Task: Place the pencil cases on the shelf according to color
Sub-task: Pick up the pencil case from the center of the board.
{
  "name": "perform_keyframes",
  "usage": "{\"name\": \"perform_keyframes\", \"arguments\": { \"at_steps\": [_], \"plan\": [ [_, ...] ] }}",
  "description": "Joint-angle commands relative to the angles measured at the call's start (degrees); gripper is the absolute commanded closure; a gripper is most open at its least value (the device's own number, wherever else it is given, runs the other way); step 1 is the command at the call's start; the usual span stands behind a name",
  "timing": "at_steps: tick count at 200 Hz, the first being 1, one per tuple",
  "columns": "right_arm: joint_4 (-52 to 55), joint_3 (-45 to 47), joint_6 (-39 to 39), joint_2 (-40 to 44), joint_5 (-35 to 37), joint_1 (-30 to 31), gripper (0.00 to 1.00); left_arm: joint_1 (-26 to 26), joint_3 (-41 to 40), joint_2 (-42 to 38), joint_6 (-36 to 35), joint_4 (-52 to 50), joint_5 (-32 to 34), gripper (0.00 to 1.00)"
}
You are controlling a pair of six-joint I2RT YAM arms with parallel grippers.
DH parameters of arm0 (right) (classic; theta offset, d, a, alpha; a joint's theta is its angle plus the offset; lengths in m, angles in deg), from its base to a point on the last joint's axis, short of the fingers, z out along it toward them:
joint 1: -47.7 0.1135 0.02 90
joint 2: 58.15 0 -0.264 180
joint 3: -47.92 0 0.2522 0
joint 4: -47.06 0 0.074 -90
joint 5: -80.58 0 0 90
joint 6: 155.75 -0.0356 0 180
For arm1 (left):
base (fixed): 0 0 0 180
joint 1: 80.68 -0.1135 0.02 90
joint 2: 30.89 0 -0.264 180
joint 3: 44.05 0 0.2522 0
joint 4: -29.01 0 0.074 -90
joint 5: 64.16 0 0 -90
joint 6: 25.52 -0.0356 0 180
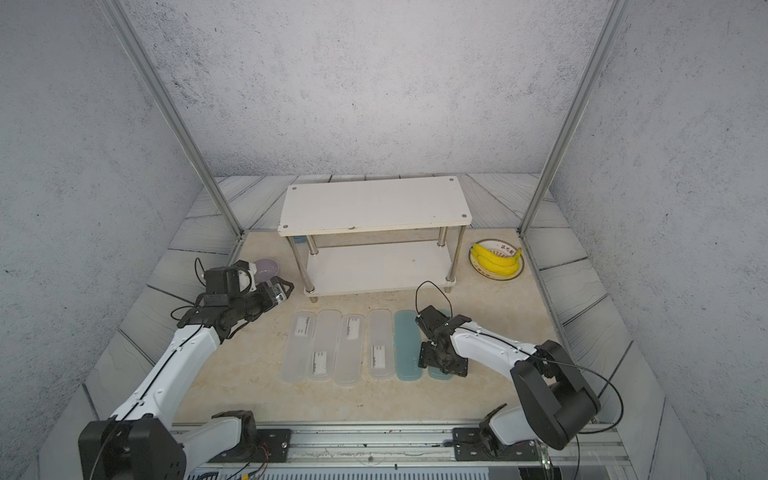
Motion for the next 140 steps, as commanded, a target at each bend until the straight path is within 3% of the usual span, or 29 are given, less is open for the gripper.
{"name": "perform_keyframes", "arguments": {
  "at_steps": [1, 56, 73, 91, 140],
  "plan": [
    [1.1, 1.7, -0.6, -1.6, 2.3, 0.1, 0.13, 0.0, -0.6, 0.6, 0.5, 1.3, -0.9, 0.01],
    [1.0, 0.9, -0.9, -3.9, 2.8, 1.2, 0.21, 0.1, -0.7, 0.7, 0.6, 1.5, -1.1, 0.01],
    [0.6, 1.0, -1.0, -4.3, 2.8, 1.5, 0.35, 0.0, -0.4, 0.6, 0.4, 1.1, -0.9, 0.01],
    [0.7, 1.1, -1.3, -3.7, 3.1, 1.7, 0.44, 0.0, -0.3, 0.6, 0.1, 0.9, -0.7, 0.01],
    [7.6, -1.3, -0.2, 4.7, 6.7, 1.8, 0.52, 0.0, -0.1, 1.0, -0.2, 0.5, -0.3, 0.01]
  ]
}}
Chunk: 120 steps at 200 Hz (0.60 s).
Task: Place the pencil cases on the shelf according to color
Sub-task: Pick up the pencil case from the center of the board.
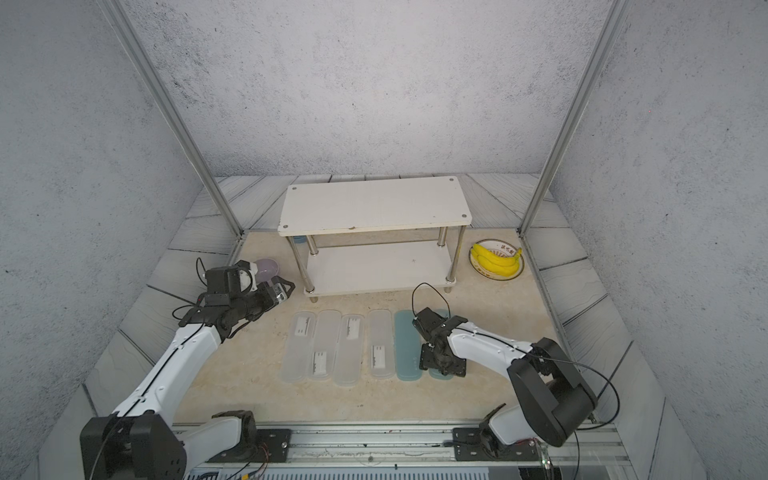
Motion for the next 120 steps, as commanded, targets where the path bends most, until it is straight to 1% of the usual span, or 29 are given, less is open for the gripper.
{"name": "perform_keyframes", "arguments": {
  "at_steps": [1, 19, 47, 82, 95, 106, 120],
  "plan": [
    [6.1, -1.0, 0.1, 4.8, 4.1, 0.2, 0.53, 0.1, 0.1, 0.2, -0.7, -0.3, 0.3, 0.01],
    [10.2, -3.7, 1.4, 8.6, 4.8, 0.2, 0.55, 0.0, 0.3, 0.3, -0.9, -0.5, 0.5, 0.01],
    [16.4, -9.0, 3.6, 14.5, 5.1, 0.2, 0.56, 0.0, 0.8, 0.3, -1.4, -1.1, 1.0, 0.01],
    [23.4, -17.4, 6.6, 21.4, 4.2, 0.1, 0.58, 0.1, 1.3, 0.0, -2.2, -1.7, 1.5, 0.01],
    [24.9, -20.3, 8.1, 23.3, 3.2, 0.3, 0.59, 0.1, 1.9, -0.2, -2.5, -2.0, 1.0, 0.01],
    [26.5, -23.2, 9.0, 24.2, 2.3, 0.3, 0.59, 0.1, 2.6, -0.4, -3.2, -2.4, -0.9, 0.01],
    [28.4, -26.7, 10.2, 24.8, 1.1, 0.3, 0.60, 0.3, 3.2, -1.4, -3.5, -3.1, -1.2, 0.01]
  ]
}}
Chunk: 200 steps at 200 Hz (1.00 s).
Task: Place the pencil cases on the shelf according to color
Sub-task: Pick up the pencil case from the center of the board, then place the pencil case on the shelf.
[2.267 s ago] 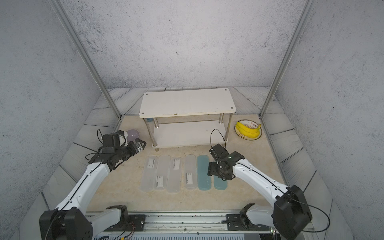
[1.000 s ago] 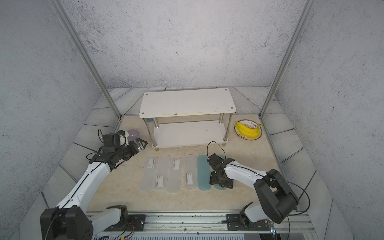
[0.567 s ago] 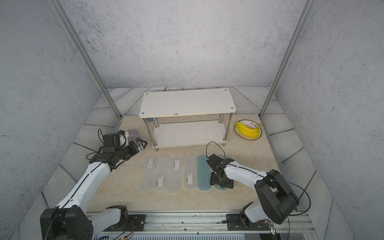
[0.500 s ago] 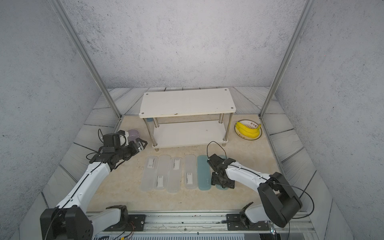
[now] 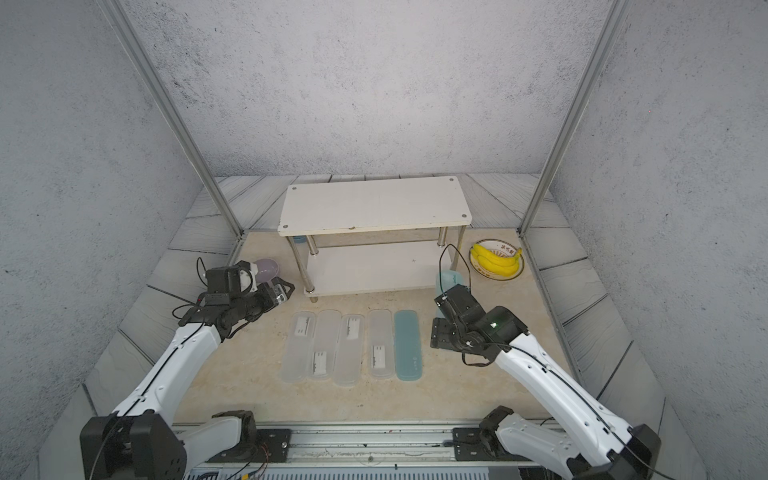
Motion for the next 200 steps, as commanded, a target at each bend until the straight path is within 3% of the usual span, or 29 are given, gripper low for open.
{"name": "perform_keyframes", "arguments": {
  "at_steps": [1, 61, 111, 149, 200],
  "plan": [
    [6.3, -5.3, 3.3, 1.5, -1.2, 0.3, 0.60, 0.3, 2.4, -1.6, -1.8, -1.4, -1.4, 0.01],
    [8.7, -24.0, 10.0, -1.4, -1.5, 0.3, 0.58, 0.4, 2.7, -6.7, 0.1, -0.4, -0.2, 0.01],
    [12.3, -46.3, 18.0, -17.3, 4.2, 0.1, 0.57, 0.4, 6.7, -7.0, 2.6, 0.1, -2.1, 0.01],
    [15.4, -66.7, 25.4, -32.9, 6.6, -4.2, 0.56, 0.4, 7.7, -6.7, 2.4, 0.6, -1.3, 0.01],
    [11.5, -84.6, 30.0, -47.2, -3.0, -13.8, 0.56, 0.4, 6.5, -6.3, 2.2, 0.9, -2.0, 0.01]
  ]
}}
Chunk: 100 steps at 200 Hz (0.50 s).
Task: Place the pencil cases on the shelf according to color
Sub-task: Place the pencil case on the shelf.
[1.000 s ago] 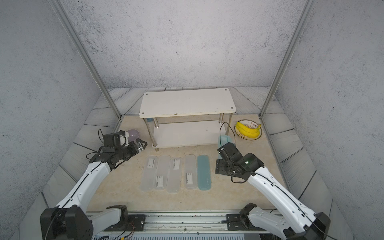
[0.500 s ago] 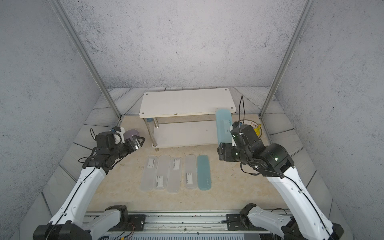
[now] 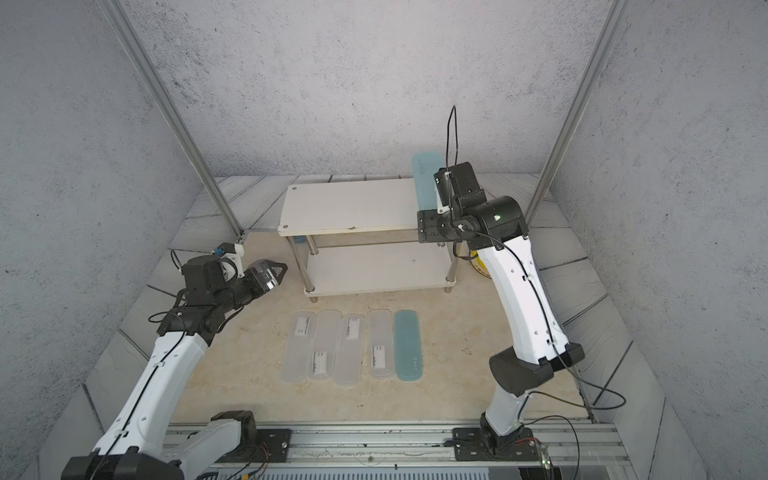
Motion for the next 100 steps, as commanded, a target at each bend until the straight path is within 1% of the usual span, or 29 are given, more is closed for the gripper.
{"name": "perform_keyframes", "arguments": {
  "at_steps": [1, 16, 51, 84, 100],
  "plan": [
    [-1.9, -6.1, 3.8, -3.0, -4.0, -2.9, 0.56, 0.3, -0.1, 0.0, 0.1, 0.6, -0.6, 0.01],
    [-4.3, -6.8, 4.3, -4.9, -5.9, -4.1, 0.56, 0.2, -0.9, 0.2, 0.5, 1.2, -1.1, 0.01],
    [-12.3, -2.2, 5.0, -6.3, -8.8, -5.4, 0.56, 0.3, -2.9, 0.7, 1.8, 2.9, -2.2, 0.01],
    [-11.1, -4.0, 4.3, -10.0, -9.2, -5.4, 0.56, 0.3, -3.3, 1.0, 1.0, 2.3, -2.1, 0.01],
    [-11.1, -2.3, 3.7, -9.7, -9.8, -5.4, 0.53, 0.2, -3.3, 0.7, 0.5, 1.8, -1.5, 0.01]
  ]
}}
